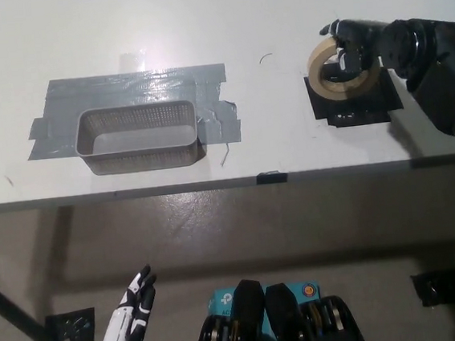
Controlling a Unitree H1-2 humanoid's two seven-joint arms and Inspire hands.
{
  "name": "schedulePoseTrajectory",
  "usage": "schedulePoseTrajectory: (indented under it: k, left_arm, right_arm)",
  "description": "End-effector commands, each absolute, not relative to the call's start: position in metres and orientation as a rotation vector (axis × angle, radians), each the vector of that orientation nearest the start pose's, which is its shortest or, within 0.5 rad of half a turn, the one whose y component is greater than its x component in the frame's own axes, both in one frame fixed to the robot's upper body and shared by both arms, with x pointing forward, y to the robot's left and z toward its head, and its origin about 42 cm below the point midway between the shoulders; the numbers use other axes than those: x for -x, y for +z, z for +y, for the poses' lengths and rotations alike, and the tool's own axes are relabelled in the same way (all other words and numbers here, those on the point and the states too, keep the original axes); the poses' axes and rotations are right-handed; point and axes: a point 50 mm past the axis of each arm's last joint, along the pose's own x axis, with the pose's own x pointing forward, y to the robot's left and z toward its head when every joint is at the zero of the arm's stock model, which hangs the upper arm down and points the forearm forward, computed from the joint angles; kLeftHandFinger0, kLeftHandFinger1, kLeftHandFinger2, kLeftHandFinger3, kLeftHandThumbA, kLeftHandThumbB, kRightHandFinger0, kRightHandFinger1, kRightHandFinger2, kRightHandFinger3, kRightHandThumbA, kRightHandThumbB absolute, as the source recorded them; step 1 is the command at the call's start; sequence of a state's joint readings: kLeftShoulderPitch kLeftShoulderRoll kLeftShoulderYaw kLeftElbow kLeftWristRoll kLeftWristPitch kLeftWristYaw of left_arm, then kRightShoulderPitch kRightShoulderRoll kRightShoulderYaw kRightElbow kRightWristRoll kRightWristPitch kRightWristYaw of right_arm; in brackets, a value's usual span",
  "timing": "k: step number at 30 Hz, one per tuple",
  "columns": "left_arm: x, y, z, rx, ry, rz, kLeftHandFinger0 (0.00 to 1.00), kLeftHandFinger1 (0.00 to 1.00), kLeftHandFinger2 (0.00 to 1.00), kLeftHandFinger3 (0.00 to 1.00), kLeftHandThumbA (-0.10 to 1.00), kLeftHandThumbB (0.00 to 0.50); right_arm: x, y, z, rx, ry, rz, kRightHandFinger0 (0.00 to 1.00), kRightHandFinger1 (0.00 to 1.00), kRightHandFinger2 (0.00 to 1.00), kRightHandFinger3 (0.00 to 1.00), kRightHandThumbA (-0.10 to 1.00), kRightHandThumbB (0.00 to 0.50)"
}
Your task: The robot picks the tape placed on the black area with right hand and places it in the small grey container.
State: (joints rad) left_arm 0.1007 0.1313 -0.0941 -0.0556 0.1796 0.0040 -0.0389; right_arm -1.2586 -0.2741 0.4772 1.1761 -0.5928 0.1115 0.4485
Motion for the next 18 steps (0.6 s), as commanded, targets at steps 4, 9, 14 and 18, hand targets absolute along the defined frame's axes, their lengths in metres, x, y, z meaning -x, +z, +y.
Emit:
schedulePoseTrajectory:
  k: [4, 9, 14, 18]
  left_arm:
    - [-0.255, 0.092, 0.232, -0.299, -0.136, 0.002, 1.0, 1.0, 1.0, 1.0, 1.0, 0.079]
    - [-0.254, 0.093, 0.229, -0.298, -0.135, 0.008, 1.0, 1.0, 1.0, 1.0, 1.0, 0.074]
    - [-0.256, 0.096, 0.23, -0.293, -0.136, 0.002, 1.0, 1.0, 1.0, 1.0, 1.0, 0.075]
    - [-0.259, 0.098, 0.232, -0.286, -0.139, -0.008, 1.0, 1.0, 1.0, 1.0, 1.0, 0.061]
  right_arm:
    - [-0.593, 0.329, -0.193, 1.281, 0.549, 0.413, 1.0, 1.0, 1.0, 1.0, 0.61, 0.5]
    - [-0.589, 0.296, -0.189, 1.537, 0.467, 0.415, 1.0, 1.0, 1.0, 1.0, 0.08, 0.332]
    - [-0.585, 0.268, -0.204, 1.688, 0.355, 0.321, 0.23, 0.41, 0.6, 1.0, -0.1, 0.159]
    - [-0.586, 0.27, -0.217, 1.69, 0.316, 0.257, 0.24, 0.39, 0.54, 0.89, -0.1, 0.163]
